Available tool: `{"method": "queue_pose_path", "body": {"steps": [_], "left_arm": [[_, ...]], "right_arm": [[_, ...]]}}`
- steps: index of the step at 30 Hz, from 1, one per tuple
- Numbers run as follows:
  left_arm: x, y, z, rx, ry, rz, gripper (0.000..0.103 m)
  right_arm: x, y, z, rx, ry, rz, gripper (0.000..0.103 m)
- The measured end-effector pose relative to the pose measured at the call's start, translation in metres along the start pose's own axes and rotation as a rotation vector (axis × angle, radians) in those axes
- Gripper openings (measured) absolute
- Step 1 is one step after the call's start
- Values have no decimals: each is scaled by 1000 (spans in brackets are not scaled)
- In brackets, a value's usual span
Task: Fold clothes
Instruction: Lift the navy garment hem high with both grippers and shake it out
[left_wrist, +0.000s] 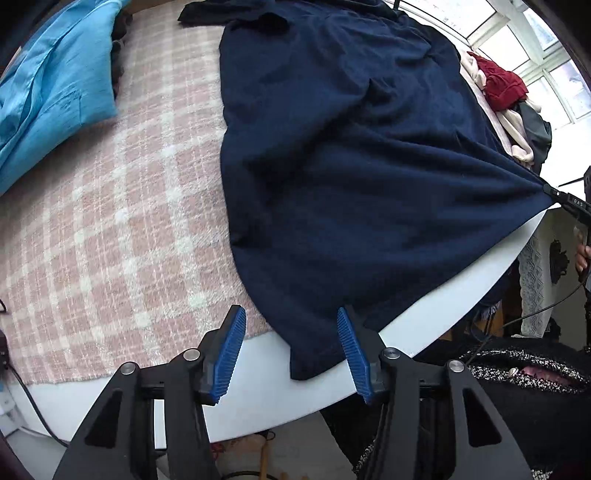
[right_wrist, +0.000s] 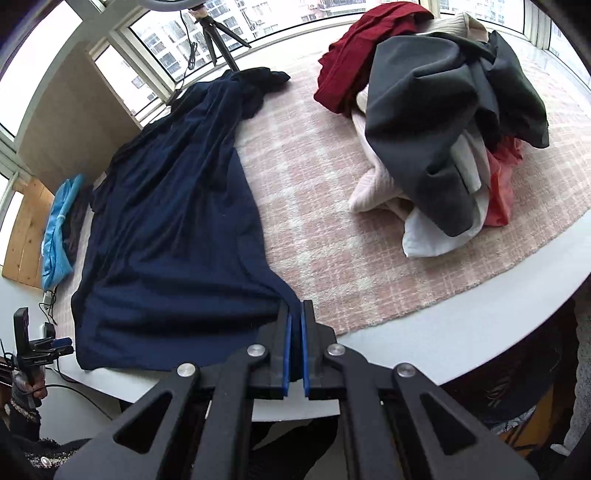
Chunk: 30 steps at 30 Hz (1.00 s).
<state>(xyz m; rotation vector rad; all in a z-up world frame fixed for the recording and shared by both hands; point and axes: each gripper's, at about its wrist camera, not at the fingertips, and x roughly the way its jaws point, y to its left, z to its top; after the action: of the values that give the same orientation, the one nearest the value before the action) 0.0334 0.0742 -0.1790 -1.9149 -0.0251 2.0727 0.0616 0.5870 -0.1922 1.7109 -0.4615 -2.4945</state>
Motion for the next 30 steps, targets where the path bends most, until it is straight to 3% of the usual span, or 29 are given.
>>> {"method": "queue_pose_path", "body": {"steps": [8, 12, 13, 14, 15, 16, 17, 20, 25, 27, 30], "left_arm": [[5, 2, -16, -63, 9, -14, 49], [14, -2, -14, -47, 22, -11, 47], [16, -2, -13, -41, 29, -12, 42], [18, -2, -12, -38, 30, -16, 30], [19, -2, -11, -34, 31, -20, 26], [21, -2, -10, -31, 31, -24, 9], [22, -1, -9, -39, 34, -34, 3], [20, 10, -12, -132, 48, -121, 3], [-35, 44, -18, -288, -99, -208, 3], [-39, 51, -3, -287, -146, -175, 3], [-52, 54, 45, -282, -233, -153, 3]], "right_arm": [[14, 6, 9, -38, 34, 13, 4], [16, 5, 12, -46, 47, 23, 4], [16, 5, 11, -48, 51, 26, 4], [17, 5, 9, -50, 61, 29, 4], [17, 5, 7, -51, 71, 32, 4], [18, 5, 5, -52, 80, 35, 4], [18, 5, 3, -54, 90, 38, 4], [19, 5, -3, -56, 120, 51, 4], [20, 3, -19, 22, 165, 167, 4], [29, 5, -12, 47, 162, 198, 4], [32, 14, 21, 55, 116, 241, 4]]}}
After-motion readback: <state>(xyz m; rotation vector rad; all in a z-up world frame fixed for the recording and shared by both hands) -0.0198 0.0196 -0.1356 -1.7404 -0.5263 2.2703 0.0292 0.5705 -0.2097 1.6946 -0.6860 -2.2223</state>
